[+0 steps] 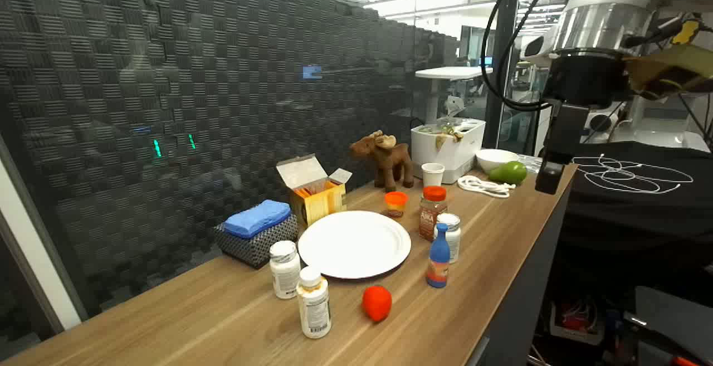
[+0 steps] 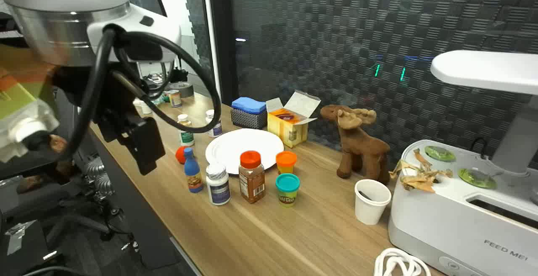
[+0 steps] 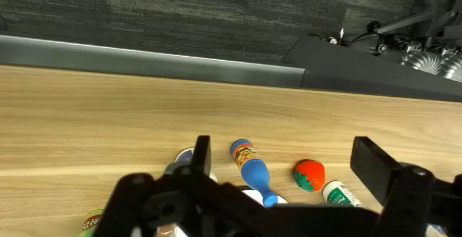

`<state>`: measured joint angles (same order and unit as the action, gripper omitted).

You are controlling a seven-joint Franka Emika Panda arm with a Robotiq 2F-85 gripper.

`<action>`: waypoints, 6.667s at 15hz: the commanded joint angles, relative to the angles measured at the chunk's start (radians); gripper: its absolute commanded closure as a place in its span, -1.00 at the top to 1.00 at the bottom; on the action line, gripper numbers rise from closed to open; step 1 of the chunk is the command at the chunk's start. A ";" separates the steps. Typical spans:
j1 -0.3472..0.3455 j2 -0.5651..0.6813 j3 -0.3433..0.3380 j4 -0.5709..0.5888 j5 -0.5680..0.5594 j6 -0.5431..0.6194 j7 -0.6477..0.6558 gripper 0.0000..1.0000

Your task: Organize all the containers on the white plate

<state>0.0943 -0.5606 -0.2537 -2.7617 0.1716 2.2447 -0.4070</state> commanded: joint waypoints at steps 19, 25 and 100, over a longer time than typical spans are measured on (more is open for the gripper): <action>-0.055 0.293 0.085 0.310 -0.118 -0.004 0.038 1.00; -0.080 0.608 0.117 0.589 -0.134 0.092 0.026 1.00; -0.087 1.174 0.354 1.048 -0.277 0.214 0.124 0.77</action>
<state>0.0194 0.6129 0.0881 -1.7348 -0.1298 2.4764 -0.2575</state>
